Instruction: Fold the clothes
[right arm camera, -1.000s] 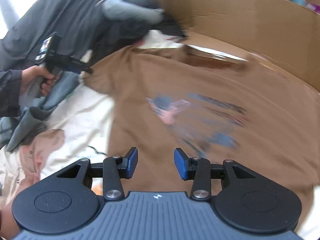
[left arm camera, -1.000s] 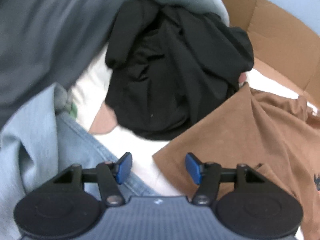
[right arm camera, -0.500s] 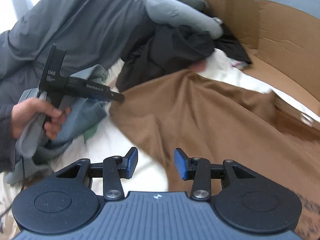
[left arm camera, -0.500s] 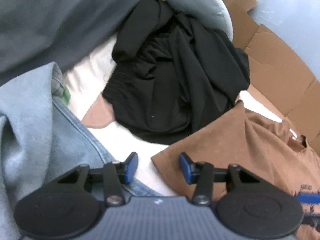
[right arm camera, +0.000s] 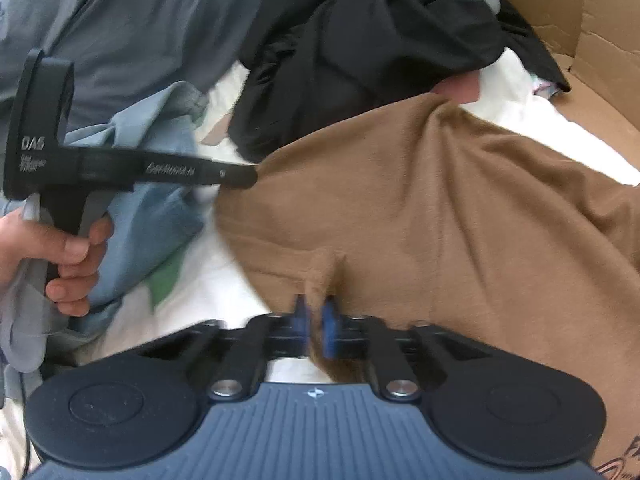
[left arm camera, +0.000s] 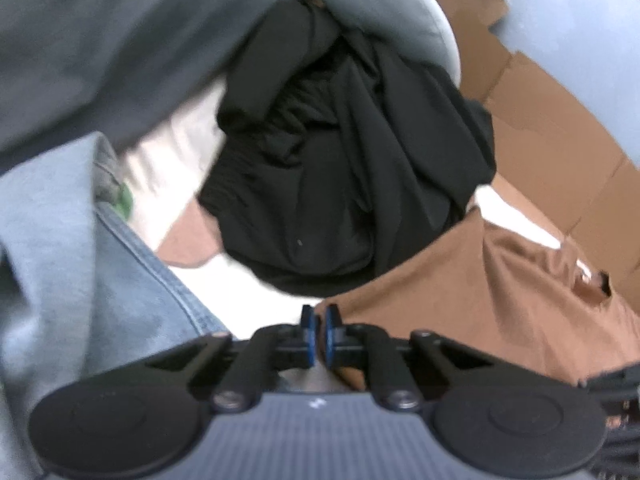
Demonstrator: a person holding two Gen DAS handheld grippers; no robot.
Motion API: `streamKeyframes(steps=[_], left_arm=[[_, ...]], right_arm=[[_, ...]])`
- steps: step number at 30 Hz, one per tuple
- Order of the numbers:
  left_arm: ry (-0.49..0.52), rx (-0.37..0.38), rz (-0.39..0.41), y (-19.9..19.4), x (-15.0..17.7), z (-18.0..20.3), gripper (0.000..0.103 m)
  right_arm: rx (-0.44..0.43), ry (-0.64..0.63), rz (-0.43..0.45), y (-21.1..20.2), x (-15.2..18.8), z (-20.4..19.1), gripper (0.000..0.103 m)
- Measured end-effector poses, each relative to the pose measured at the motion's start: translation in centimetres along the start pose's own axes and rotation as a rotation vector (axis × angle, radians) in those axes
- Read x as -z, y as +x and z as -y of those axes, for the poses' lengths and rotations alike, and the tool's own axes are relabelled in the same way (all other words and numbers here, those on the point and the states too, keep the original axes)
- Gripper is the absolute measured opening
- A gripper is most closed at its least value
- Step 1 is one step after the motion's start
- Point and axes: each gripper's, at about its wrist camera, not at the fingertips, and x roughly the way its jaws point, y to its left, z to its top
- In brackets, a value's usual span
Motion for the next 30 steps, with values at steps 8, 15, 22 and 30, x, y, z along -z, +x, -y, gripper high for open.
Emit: streamKeyframes(steps=[8,15,22,30], left_arm=[[-0.032,-0.036,0.075,-1.5,-2.1,-0.9,0.004],[-0.034,-0.061,0.076,-1.3,-3.0,-1.7,0.004],[-0.025,-0.082,0.07,-0.4,-4.2,-2.3,0.004],[-0.021,-0.107,-0.012,0.9,-4.6,-2.9,0.014]], right_arm=[[-0.04,-0.029,0.102,-2.2,1.7,-3.5,0.001],[-0.022,-0.081,0.109,-1.0,1.2,-5.9,0.001],[-0.038,-0.098,0.119,-0.1,0.6,-7.8,0.001],[-0.006,-0.089,0.073,1.5,0.7,-8.9,0.002]])
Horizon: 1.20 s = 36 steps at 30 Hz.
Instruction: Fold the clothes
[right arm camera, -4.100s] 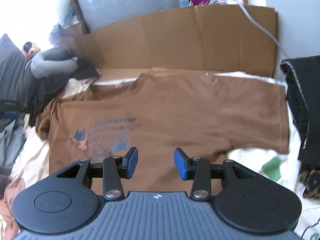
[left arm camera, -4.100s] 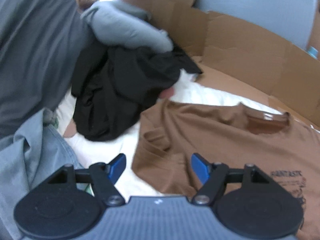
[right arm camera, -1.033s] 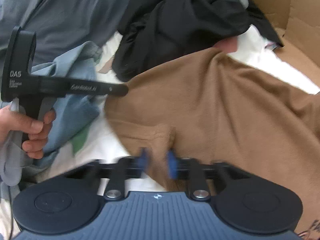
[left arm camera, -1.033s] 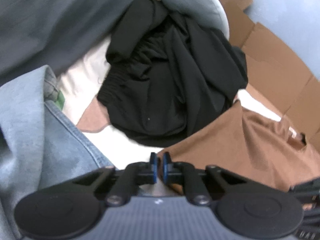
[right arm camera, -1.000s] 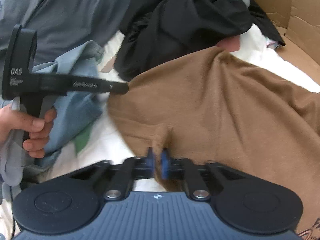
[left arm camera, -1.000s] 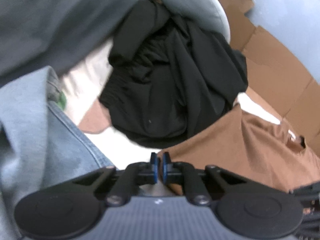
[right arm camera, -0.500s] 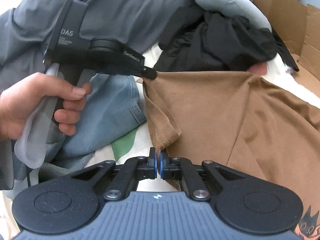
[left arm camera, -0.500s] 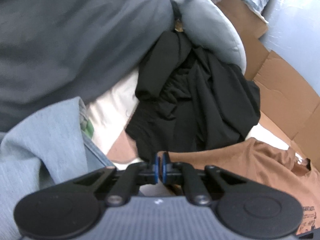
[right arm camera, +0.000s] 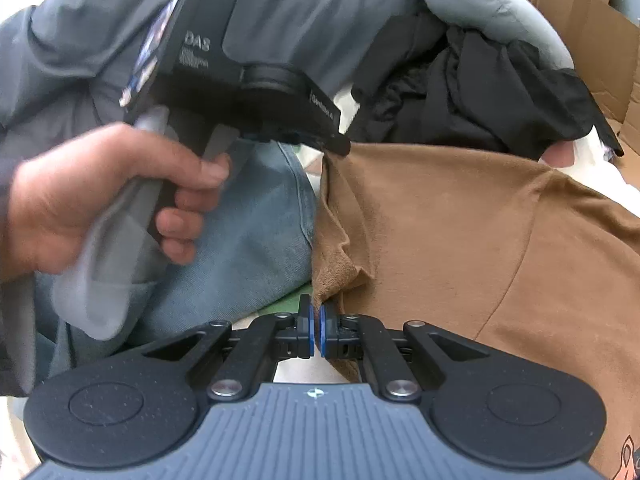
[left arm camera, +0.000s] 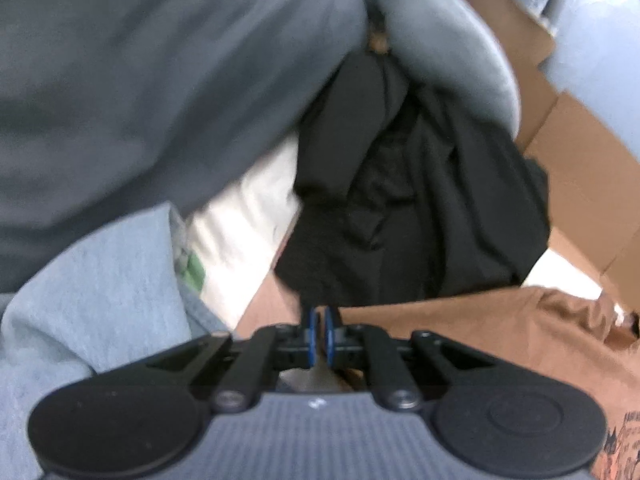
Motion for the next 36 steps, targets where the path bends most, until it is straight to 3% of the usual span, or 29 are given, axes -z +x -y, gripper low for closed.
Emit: streamKeyframes(steps=[2,3,4,6,8,12,17,21,23,25,26,27,29,36], left_arm=[[-0.029,0.007,0.009,-0.8,0.1,-0.2,0.017],[-0.047,0.016,0.024,-1.5,0.2,-0.2,0.026],[-0.06,0.023,0.038,-2.2,0.3,-0.2,0.033],[-0.071,0.023,0.068,-3.9,0.6,0.1,0.05],[-0.09,0.018,0.097,-5.8,1.4,0.1,0.057],[-0.141,0.038,0.094,-8.5,3.2,-0.2,0.057],[-0.144,0.066,-0.026,-9.0,5.9,0.6,0.062],[-0.123,0.102,-0.115,-7.4,7.6,1.9,0.062],[-0.116,0.086,-0.143,-6.5,8.0,2.3,0.059],[-0.133,0.088,-0.184,-5.6,8.2,2.2,0.043],[-0.154,0.098,-0.203,-5.2,8.3,2.0,0.017],[-0.196,0.121,-0.217,-5.1,8.3,1.3,0.003],[-0.236,0.152,-0.207,-5.7,8.3,0.5,0.003],[-0.203,0.157,-0.13,-8.7,8.2,0.5,0.003]], right_arm=[[0.013,-0.005,-0.056,1.1,-0.1,-0.2,0.008],[0.011,-0.01,-0.055,0.9,-0.1,-0.5,0.016],[-0.011,-0.01,-0.043,0.4,-0.1,-0.8,0.034],[-0.055,-0.006,-0.019,-0.8,0.0,-1.1,0.049],[-0.07,-0.013,-0.003,-2.1,0.2,-1.4,0.049],[-0.081,0.032,0.043,-4.4,0.6,-0.8,0.049],[-0.027,0.104,0.084,-7.1,0.9,1.1,0.049],[0.067,0.185,0.108,-9.6,1.8,5.3,0.049],[0.12,0.227,0.101,-10.7,2.5,7.5,0.049],[0.173,0.267,0.084,-11.9,3.6,9.6,0.049],[0.192,0.286,0.074,-12.1,4.0,10.5,0.049],[0.209,0.306,0.063,-12.6,4.8,11.1,0.049],[0.237,0.344,0.044,-13.4,6.3,12.1,0.049],[0.258,0.355,0.022,-14.6,9.6,12.4,0.049]])
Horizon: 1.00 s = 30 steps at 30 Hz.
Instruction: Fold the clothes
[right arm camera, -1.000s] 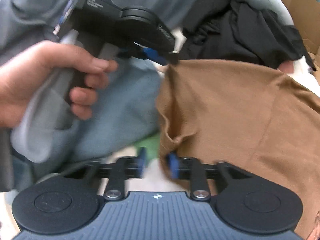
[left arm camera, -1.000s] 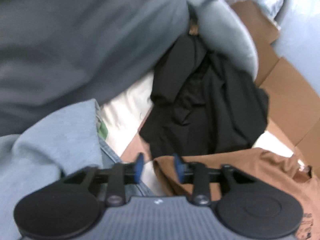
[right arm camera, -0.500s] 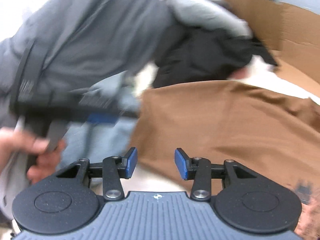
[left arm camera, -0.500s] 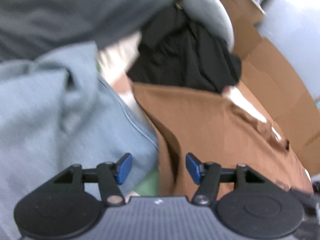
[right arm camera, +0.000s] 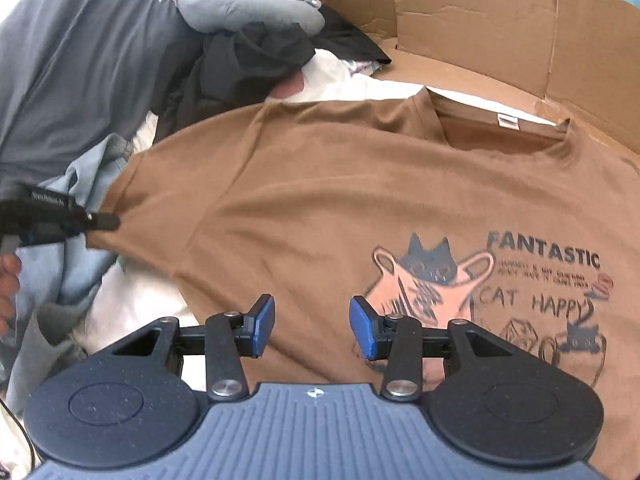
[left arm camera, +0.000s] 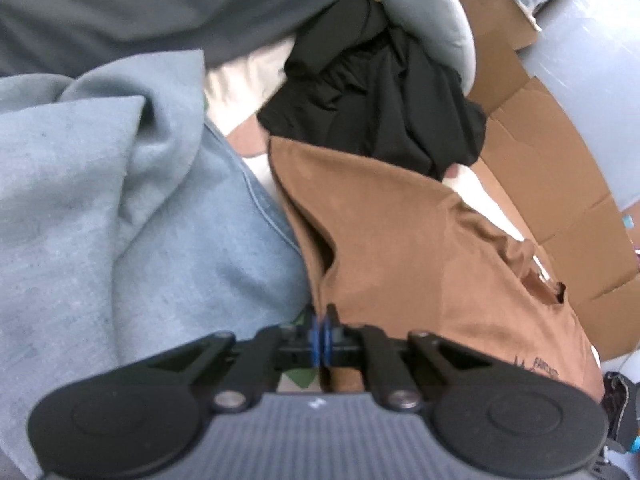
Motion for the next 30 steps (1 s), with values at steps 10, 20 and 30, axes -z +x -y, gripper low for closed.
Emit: streamKeyframes(steps=[10,20,30], left_arm=[[-0.087,-0.206,-0.002,0.6,-0.7,-2.2,0.004],[0.172,-0.16,0.097,-0.2,-3.4,6.3,0.032],[0.447,-0.024,0.066,6.3,-2.4,17.7,0.03]], right_arm=[[0.019,0.011,0.009,-1.3,-0.4,1.7,0.049],[0.139,0.043,0.004,-3.0,1.5,8.2,0.049],[0.223,0.1,0.066,-3.0,0.2,15.3,0.049]])
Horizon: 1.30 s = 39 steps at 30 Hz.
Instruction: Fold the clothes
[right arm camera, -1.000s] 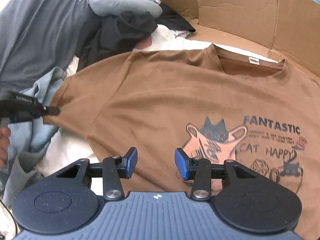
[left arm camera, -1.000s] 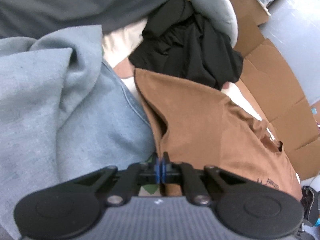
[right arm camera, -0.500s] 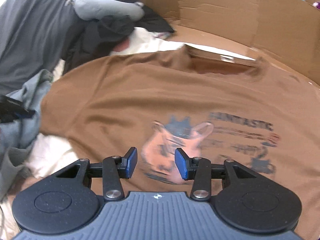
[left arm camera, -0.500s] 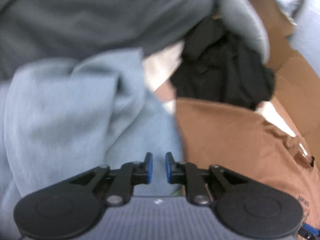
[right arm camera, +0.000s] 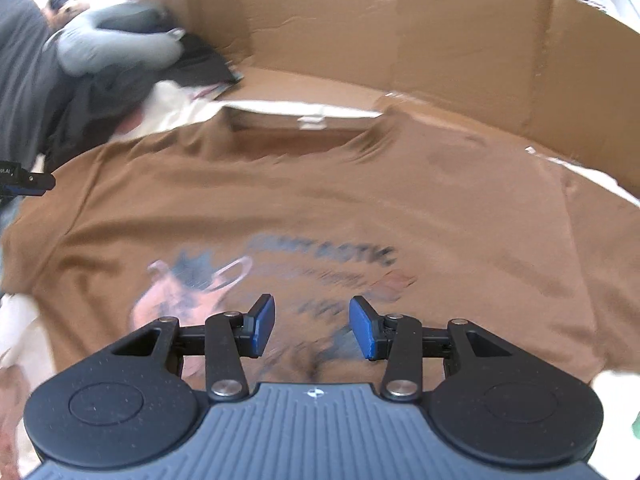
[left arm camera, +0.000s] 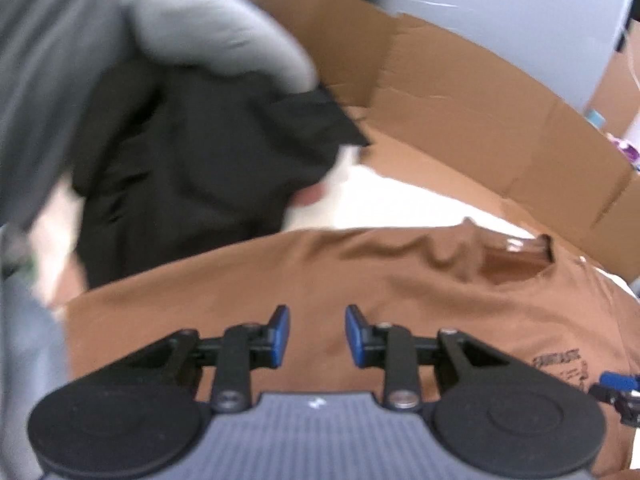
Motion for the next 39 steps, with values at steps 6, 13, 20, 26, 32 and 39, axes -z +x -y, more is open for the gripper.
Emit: streamKeyframes(steps=[6,13,20,26,32,39], left_arm=[[0.123,0.045,0.02,4.0,-2.0,5.1,0.024],[0.225,0.041,-0.03,9.2,-3.2,9.2,0.016],[0.365,0.045,-0.139,12.8,-2.5,12.5,0.015],[0.328,0.011,-0.123,14.5,-3.9,12.9,0.015],[0.241,0.02,-0.122,15.7,-5.7,13.0,0.013],[0.087,0.072,-0.001,12.6,-7.9,10.3,0.015]], right_arm=[[0.046,-0.023,0.029,2.9,-2.9,3.6,0.049],[0.087,-0.13,0.031,6.7,-7.2,5.9,0.049],[0.057,-0.224,-0.007,10.3,-9.3,4.6,0.049],[0.069,-0.225,-0.037,12.7,-9.8,4.2,0.05],[0.107,-0.165,-0.036,14.1,-11.4,4.8,0.056],[0.18,-0.08,0.027,13.0,-13.3,5.7,0.057]])
